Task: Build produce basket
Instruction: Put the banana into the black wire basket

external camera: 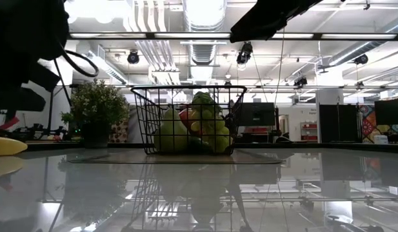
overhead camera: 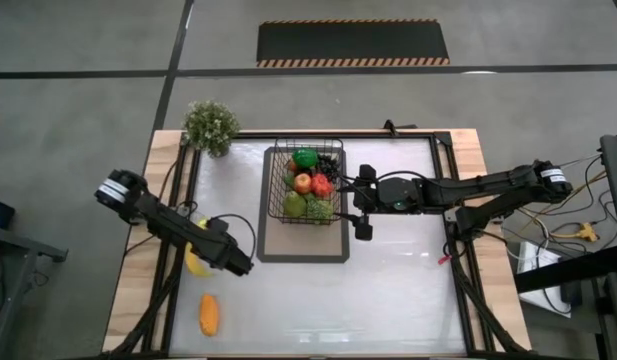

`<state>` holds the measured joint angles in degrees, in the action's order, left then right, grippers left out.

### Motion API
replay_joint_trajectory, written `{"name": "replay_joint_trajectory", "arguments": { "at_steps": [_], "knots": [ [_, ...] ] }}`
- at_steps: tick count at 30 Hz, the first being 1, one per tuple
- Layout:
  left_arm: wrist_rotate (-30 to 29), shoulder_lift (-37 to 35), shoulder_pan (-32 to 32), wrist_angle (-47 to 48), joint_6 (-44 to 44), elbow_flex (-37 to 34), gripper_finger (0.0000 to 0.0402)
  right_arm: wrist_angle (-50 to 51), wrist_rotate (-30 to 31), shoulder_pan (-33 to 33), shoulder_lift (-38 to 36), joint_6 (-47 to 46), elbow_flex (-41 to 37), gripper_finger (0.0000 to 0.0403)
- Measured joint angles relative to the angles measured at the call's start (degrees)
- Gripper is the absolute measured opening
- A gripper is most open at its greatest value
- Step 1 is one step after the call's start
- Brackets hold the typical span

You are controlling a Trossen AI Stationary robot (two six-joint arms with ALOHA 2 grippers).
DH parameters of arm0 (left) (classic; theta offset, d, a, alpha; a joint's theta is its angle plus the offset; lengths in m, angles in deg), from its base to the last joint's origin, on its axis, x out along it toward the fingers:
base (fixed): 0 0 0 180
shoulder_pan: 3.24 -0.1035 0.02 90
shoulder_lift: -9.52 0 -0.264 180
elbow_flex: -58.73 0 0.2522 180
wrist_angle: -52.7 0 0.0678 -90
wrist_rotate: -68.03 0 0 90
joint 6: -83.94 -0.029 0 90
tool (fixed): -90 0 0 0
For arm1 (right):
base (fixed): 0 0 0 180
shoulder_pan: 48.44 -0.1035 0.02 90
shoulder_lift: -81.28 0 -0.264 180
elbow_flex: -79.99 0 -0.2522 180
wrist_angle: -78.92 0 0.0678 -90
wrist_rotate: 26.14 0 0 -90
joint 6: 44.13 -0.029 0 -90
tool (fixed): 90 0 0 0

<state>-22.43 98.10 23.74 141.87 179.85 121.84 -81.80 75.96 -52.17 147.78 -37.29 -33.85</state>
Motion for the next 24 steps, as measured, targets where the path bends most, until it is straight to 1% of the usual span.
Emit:
{"name": "replay_joint_trajectory", "arguments": {
  "at_steps": [3,7,10,13,17,21,24],
  "knots": [
    [0.80,-0.37,0.13,3.39,0.81,-0.14,0.0015,-0.04,0.00,0.00,0.00,0.09,0.00,0.0279],
    [3.47,-0.23,0.13,7.17,1.10,-1.30,0.0015,-0.04,0.00,0.00,0.00,0.14,-0.09,0.0279],
    [3.78,-0.22,0.25,9.78,1.15,-2.81,0.0015,0.00,0.00,0.00,0.00,0.18,-0.28,0.0279],
    [4.03,-0.22,0.28,8.62,1.10,-5.09,0.0015,-0.02,0.00,0.00,0.00,0.19,-0.56,0.0279],
    [4.01,0.00,0.26,3.42,1.44,-8.29,0.0015,-0.05,0.00,0.00,0.00,0.20,-1.13,0.0279],
    [2.99,1.18,0.24,3.14,2.39,-7.48,0.0015,-0.06,0.00,0.00,0.00,0.20,-1.44,0.0279],
    [2.85,1.31,0.26,0.66,2.35,-6.69,0.0015,-0.04,0.00,0.00,0.00,0.20,-1.46,0.0279]
  ]
}}
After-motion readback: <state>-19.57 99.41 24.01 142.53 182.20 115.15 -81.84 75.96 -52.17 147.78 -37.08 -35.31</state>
